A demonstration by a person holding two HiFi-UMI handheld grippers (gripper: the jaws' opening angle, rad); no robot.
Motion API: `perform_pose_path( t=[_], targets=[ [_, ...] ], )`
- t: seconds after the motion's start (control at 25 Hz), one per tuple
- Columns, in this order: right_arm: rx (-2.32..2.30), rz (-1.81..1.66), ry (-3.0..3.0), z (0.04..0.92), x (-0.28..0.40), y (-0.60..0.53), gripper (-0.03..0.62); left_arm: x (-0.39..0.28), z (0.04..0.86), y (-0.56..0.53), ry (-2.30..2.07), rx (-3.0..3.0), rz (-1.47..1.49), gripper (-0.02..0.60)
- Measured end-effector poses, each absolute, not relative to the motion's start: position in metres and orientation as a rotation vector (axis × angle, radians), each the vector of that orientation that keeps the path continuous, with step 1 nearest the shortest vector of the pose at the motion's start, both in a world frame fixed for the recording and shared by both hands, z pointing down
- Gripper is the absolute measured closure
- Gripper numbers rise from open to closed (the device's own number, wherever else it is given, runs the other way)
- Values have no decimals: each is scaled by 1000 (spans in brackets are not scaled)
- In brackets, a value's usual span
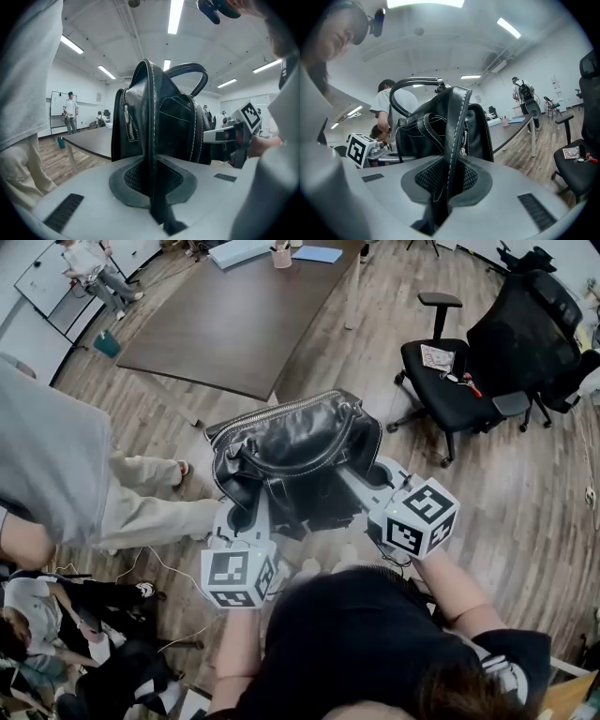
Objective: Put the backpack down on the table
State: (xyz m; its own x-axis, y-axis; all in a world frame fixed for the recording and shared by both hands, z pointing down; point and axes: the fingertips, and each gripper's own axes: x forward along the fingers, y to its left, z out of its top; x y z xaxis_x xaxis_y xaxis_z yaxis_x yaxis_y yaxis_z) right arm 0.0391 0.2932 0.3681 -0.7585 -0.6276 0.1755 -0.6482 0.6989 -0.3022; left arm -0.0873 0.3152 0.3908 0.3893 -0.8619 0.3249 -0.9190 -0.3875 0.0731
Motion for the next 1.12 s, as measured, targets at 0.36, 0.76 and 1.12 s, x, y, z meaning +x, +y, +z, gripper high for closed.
perform_pose_path(
  t=[0.36, 0.76, 1.12],
  targets=[
    [976, 577, -2874, 364, 53, 278, 539, -74, 387, 294, -1649, 2365, 358, 543],
    [847, 592, -2922, 346, 50, 242, 540, -76, 369, 268, -1746, 2294, 353, 543],
    [746, 576, -2948, 339, -18, 203, 545, -143, 364, 223, -1858, 2228, 299, 543]
  ],
)
